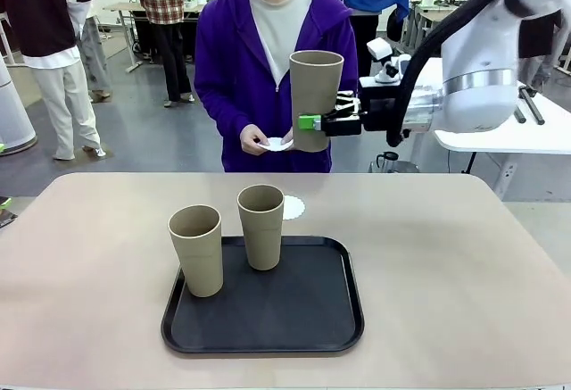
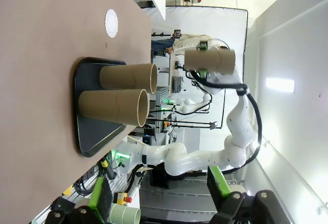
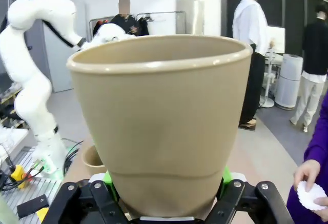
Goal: Place coasters on the table and set cups on them.
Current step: Pick up one Reusable plastic cup and place it on a coaster set by the human.
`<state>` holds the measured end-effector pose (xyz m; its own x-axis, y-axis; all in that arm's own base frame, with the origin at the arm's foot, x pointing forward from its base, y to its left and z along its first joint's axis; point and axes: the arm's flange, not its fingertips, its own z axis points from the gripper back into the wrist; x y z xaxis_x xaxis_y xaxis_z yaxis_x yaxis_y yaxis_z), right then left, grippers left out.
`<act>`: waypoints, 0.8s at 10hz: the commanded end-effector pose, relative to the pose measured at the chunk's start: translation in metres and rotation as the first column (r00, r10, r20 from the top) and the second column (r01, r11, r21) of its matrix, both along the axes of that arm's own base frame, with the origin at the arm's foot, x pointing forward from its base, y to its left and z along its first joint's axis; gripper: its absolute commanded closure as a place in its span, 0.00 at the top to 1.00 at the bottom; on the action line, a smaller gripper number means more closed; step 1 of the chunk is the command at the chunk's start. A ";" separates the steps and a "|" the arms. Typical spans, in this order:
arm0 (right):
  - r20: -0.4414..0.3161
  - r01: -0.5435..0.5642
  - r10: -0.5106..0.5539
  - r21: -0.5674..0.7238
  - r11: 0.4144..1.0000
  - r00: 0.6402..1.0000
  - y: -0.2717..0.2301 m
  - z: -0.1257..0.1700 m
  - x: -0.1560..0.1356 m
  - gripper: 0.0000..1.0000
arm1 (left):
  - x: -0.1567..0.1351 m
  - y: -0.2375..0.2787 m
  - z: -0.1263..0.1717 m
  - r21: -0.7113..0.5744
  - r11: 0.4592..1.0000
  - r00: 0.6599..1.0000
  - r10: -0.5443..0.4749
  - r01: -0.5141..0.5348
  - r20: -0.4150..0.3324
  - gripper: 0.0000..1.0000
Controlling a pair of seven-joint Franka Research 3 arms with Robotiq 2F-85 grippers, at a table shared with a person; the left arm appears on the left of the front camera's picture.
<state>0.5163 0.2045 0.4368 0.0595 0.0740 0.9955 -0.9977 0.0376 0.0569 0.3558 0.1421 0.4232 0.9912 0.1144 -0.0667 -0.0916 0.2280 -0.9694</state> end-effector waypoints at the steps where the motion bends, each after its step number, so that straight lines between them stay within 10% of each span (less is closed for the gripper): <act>1: 0.011 0.032 -0.032 0.034 0.999 0.999 0.015 -0.020 0.037 0.81 | -0.001 -0.001 0.003 -0.017 1.000 1.000 0.005 -0.005 0.010 1.00; 8: 0.005 0.025 -0.025 0.015 1.000 1.000 0.013 -0.061 0.067 0.81 | -0.001 -0.001 0.003 -0.017 1.000 1.000 0.005 -0.005 0.010 1.00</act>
<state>0.5831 0.2167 0.3757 0.0540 0.0602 0.9967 -0.9968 0.0615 0.0503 0.3557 0.1420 0.4232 0.9912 0.1142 -0.0667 -0.0915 0.2279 -0.9694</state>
